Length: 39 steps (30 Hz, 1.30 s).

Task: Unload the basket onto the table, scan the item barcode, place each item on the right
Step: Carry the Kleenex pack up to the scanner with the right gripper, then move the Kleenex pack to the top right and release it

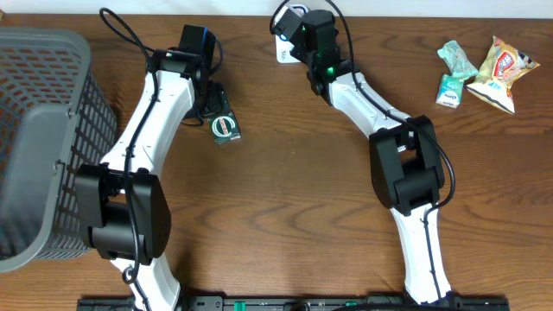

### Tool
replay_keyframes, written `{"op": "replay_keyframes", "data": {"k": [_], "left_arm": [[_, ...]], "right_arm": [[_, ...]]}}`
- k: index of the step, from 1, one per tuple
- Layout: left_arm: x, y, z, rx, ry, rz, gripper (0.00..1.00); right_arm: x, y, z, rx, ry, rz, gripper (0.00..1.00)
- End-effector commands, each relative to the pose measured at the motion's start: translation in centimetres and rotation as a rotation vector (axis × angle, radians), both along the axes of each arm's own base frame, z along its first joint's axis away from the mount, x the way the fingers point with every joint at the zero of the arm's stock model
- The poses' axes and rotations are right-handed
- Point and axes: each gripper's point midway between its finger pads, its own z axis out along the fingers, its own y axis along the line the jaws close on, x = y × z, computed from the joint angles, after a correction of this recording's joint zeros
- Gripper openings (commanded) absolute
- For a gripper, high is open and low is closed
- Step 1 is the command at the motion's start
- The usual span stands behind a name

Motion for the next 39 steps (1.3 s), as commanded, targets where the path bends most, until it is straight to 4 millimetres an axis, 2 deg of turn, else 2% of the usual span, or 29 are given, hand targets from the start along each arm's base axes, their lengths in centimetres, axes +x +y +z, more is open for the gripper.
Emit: {"op": "replay_keyframes", "data": {"k": [1,3,5,9,10,12,14,16,17,19,20,21,22,23,27,29,32,33,35,37,38,39], "left_arm": [[0.1,0.2,0.5,0.009,-0.01,-0.007,0.98],[0.1,0.2,0.5,0.009,-0.01,-0.007,0.98],[0.1,0.2,0.5,0.009,-0.01,-0.007,0.98],[0.1,0.2,0.5,0.009,-0.01,-0.007,0.98],[0.1,0.2,0.5,0.009,-0.01,-0.007,0.98],[0.1,0.2,0.5,0.009,-0.01,-0.007,0.98],[0.1,0.2,0.5,0.009,-0.01,-0.007,0.98],[0.1,0.2,0.5,0.009,-0.01,-0.007,0.98],[0.1,0.2,0.5,0.009,-0.01,-0.007,0.98],[0.1,0.2,0.5,0.009,-0.01,-0.007,0.98],[0.1,0.2,0.5,0.009,-0.01,-0.007,0.98],[0.1,0.2,0.5,0.009,-0.01,-0.007,0.98],[0.1,0.2,0.5,0.009,-0.01,-0.007,0.98],[0.1,0.2,0.5,0.009,-0.01,-0.007,0.97],[0.1,0.2,0.5,0.009,-0.01,-0.007,0.98],[0.1,0.2,0.5,0.009,-0.01,-0.007,0.98],[0.1,0.2,0.5,0.009,-0.01,-0.007,0.98],[0.1,0.2,0.5,0.009,-0.01,-0.007,0.98],[0.1,0.2,0.5,0.009,-0.01,-0.007,0.98],[0.1,0.2,0.5,0.009,-0.01,-0.007,0.98],[0.1,0.2,0.5,0.009,-0.01,-0.007,0.98],[0.1,0.2,0.5,0.009,-0.01,-0.006,0.98]], "right_arm": [[0.2,-1.9,1.6,-0.029,-0.035,-0.118,0.01],[0.2,-4.1,2.2,-0.019,-0.043,-0.231,0.01],[-0.1,-5.6,2.6,-0.021,-0.021,-0.272,0.01],[-1.6,-11.0,4.3,0.019,0.075,-0.39,0.01],[-2.3,-13.4,5.2,0.05,0.099,-0.448,0.01],[-3.1,-16.7,6.2,0.089,0.124,-0.525,0.01],[-4.5,-21.4,6.9,0.13,0.16,-0.633,0.01],[-5.8,-25.8,6.6,0.147,0.203,-0.73,0.01],[-6.2,-26.9,6.4,0.147,0.216,-0.752,0.01],[-7.7,-31.1,5.2,0.188,0.264,-0.859,0.04],[-8.5,-32.4,4.2,0.233,0.311,-0.881,0.11],[-8.9,-33.1,3.7,0.267,0.337,-0.888,0.3],[-9.3,-33.5,2.9,0.344,0.385,-0.875,0.95],[-9.5,-33.7,2.6,0.376,0.408,-0.861,0.99],[-9.8,-33.5,1.8,0.538,0.477,-0.819,0.99],[-9.8,-32.3,1.6,0.6,0.513,-0.774,0.99],[-10.3,-26.5,1.5,0.81,0.672,-0.579,0.99],[-11.2,-23.1,2.1,0.918,0.771,-0.442,0.99],[-12.0,-19.1,3.6,1.04,0.859,-0.267,0.99],[-12.8,-16.2,4.8,1.111,0.92,-0.141,0.99],[-13.5,-13.7,5.2,1.133,0.966,-0.067,0.99],[-13.8,-12.7,5.1,1.13,0.986,-0.05,0.99]]}}
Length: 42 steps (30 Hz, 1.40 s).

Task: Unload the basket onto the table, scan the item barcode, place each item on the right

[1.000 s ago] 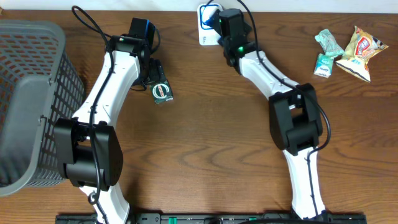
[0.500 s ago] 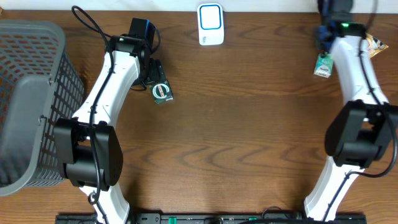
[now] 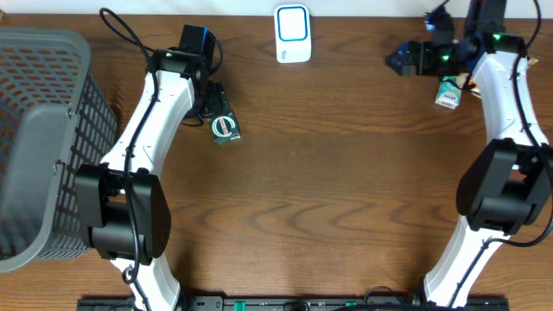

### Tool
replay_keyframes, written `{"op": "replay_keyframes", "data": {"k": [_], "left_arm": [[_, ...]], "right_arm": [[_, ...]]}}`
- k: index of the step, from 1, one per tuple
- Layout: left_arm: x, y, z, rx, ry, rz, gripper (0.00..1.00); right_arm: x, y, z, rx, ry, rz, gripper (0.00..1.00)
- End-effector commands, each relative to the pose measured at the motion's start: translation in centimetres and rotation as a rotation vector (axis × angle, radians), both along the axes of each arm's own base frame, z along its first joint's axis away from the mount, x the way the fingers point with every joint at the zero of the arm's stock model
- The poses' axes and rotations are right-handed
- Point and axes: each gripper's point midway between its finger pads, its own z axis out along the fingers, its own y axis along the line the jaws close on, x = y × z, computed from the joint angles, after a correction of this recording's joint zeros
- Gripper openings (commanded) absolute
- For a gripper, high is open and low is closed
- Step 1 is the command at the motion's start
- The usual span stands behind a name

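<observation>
The white scanner [image 3: 293, 33] with a blue-rimmed face stands at the back edge of the table, with nothing over it. My left gripper [image 3: 218, 114] reaches in from the left, and its fingertips meet a dark green packet [image 3: 225, 128] with a round logo, apparently shut on it. At the far right my right gripper [image 3: 403, 60] points left, beside a small green-and-white packet [image 3: 447, 93]. Its jaws are dark and too small to read. The right arm hides the other snacks, apart from a sliver of orange.
A grey mesh basket [image 3: 52, 52] fills the left edge of the table. The wooden table [image 3: 328, 173] lies between the two arms. The right arm's upper link [image 3: 510, 104] runs down the right side.
My right arm has gone from over the scanner at back centre to the far right, above the snack packets, leaving the scanner uncovered. The left arm and the green packet have not moved.
</observation>
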Motion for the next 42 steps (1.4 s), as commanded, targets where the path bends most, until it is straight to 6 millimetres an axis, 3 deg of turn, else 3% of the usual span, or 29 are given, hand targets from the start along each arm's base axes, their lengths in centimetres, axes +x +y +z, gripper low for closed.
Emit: {"op": "replay_keyframes", "data": {"k": [1,5,10,16,17,18,22,24,27,32,42], "left_arm": [[0.1,0.2,0.5,0.009,-0.01,-0.007,0.98],[0.1,0.2,0.5,0.009,-0.01,-0.007,0.98],[0.1,0.2,0.5,0.009,-0.01,-0.007,0.98],[0.1,0.2,0.5,0.009,-0.01,-0.007,0.98],[0.1,0.2,0.5,0.009,-0.01,-0.007,0.98],[0.1,0.2,0.5,0.009,-0.01,-0.006,0.98],[0.1,0.2,0.5,0.009,-0.01,-0.007,0.98],[0.1,0.2,0.5,0.009,-0.01,-0.007,0.98],[0.1,0.2,0.5,0.009,-0.01,-0.006,0.98],[0.1,0.2,0.5,0.009,-0.01,-0.007,0.98],[0.1,0.2,0.5,0.009,-0.01,-0.007,0.98]], "right_arm": [[-2.6,8.6,1.7,0.256,0.037,0.205,0.99],[-5.0,14.8,0.0,0.241,0.084,0.326,0.99],[-6.9,20.6,-2.9,0.102,0.08,0.405,0.99],[-8.2,24.2,-4.0,0.014,0.106,0.388,0.99],[-7.8,23.8,-4.6,-0.054,0.093,0.361,0.99],[-6.8,21.9,-5.6,-0.176,0.082,0.284,0.99],[-4.5,15.3,-7.0,-0.343,0.151,-0.046,0.99],[-4.3,12.6,-7.3,-0.39,0.179,-0.129,0.99],[-4.6,10.4,-7.7,-0.403,0.227,-0.161,0.99],[-4.5,8.8,-7.8,-0.405,0.245,-0.191,0.99],[-4.5,8.8,-7.8,-0.405,0.245,-0.19,0.99]]}}
